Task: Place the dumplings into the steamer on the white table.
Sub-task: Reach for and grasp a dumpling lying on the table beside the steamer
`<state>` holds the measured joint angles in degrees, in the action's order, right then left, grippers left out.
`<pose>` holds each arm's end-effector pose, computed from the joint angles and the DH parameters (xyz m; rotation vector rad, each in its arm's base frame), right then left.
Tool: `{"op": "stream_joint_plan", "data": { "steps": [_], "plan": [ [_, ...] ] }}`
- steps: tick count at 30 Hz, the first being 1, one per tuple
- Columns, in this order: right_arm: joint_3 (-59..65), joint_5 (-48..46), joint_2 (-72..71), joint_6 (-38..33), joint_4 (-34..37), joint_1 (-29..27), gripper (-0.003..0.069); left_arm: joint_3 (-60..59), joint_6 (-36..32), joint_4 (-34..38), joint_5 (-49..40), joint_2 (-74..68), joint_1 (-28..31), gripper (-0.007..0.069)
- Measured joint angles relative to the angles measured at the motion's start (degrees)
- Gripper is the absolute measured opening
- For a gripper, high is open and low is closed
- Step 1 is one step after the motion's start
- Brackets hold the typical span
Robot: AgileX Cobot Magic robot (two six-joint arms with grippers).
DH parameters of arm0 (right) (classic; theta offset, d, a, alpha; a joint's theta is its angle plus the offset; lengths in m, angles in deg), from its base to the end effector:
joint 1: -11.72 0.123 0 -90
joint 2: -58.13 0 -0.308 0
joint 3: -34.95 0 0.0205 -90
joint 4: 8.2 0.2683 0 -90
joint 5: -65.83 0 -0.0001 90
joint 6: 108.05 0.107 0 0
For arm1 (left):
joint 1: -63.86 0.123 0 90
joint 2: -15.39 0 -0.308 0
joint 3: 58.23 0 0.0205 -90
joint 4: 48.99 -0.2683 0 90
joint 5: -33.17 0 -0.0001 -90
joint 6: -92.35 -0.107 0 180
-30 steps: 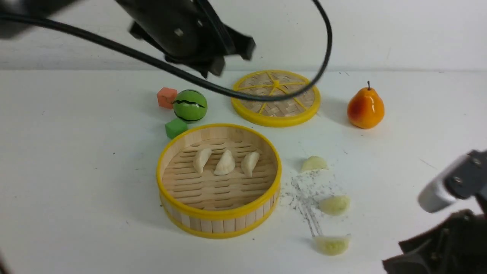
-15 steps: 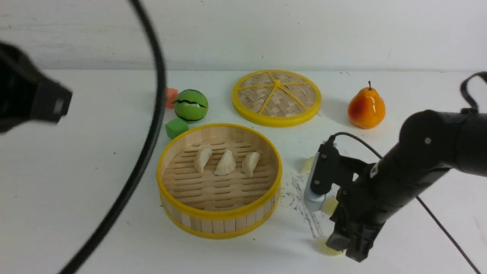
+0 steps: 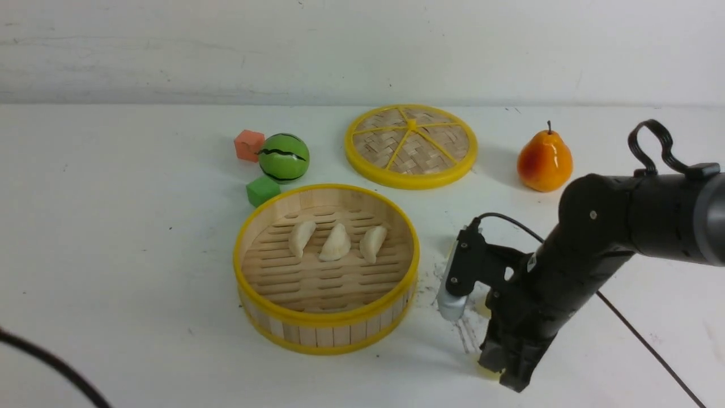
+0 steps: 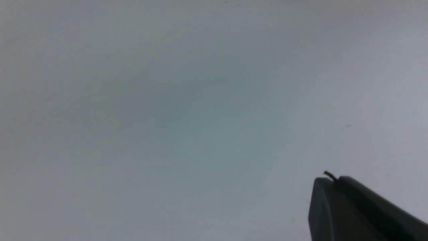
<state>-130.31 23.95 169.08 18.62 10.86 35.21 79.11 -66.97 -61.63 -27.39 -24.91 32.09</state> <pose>0.3256 0.1670 0.1694 -1.5138 2.4250 0.2653 0.0891 -0.0312 0.2916 0.2947 2.4559 -0.1064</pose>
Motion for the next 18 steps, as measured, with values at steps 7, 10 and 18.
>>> {"op": "stream_joint_plan", "data": {
  "steps": [7, 10, 18],
  "plan": [
    [-0.85, -3.53, 0.00, 10.67, -0.05, 0.00, 0.0097, -7.75, 15.13, -10.90, 6.65, 16.77, 0.00, -0.0015],
    [-3.01, -5.88, -0.30, 16.13, -0.05, 0.00, 0.0096, -10.21, 18.66, -12.94, 10.93, 22.37, 0.00, -0.0015],
    [-12.71, -11.60, -3.85, 25.47, 1.53, 0.00, 0.0084, -10.75, 19.75, -13.72, 13.32, 26.85, 0.00, -0.0015]
  ]
}}
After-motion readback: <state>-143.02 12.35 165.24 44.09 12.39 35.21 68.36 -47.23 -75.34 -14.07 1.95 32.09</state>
